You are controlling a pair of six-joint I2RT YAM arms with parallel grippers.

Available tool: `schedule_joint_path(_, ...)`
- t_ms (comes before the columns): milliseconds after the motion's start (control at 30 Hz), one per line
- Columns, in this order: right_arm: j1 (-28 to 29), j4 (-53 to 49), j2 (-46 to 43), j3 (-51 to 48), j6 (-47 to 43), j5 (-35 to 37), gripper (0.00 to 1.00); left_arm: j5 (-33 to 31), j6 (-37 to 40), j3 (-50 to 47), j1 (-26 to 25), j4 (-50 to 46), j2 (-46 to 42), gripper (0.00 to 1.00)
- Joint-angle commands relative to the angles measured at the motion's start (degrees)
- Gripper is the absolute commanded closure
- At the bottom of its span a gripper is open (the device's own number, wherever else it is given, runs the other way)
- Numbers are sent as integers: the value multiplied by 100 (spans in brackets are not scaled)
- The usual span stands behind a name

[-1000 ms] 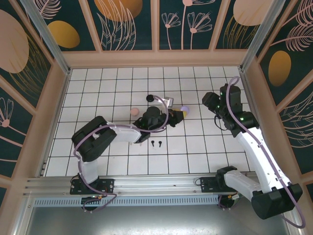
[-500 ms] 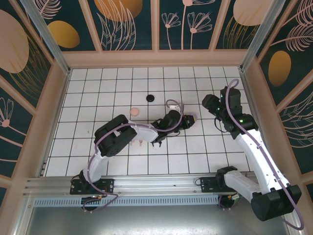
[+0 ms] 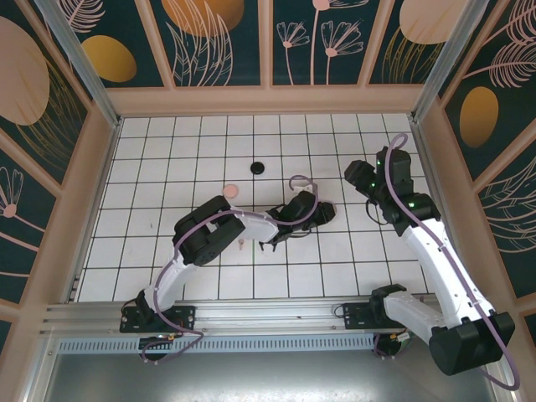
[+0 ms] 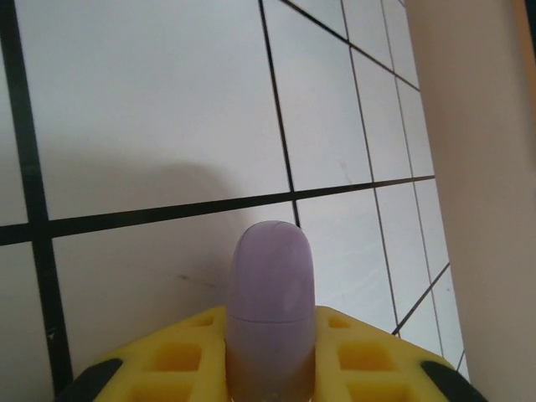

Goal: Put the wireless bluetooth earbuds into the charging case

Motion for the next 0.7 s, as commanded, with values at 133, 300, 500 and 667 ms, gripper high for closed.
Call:
schedule_joint_path(133,-44,67,37,187,-76,-75,45,-168,8,107,-27,-501,39,57)
schedule_joint_path(300,-46,22,83,272,-114,-70,44,-437,221,-41,-22,-709,-274,51)
schedule_joint_path(500,-48,-15,107,318,-153,-48,40,-1021,833,-221,-3,-967,-921,48)
schedule_joint_path(667,-45,18,140,361,-235,-96,38,-1587,1721,-309,7,-1058,-1629,41)
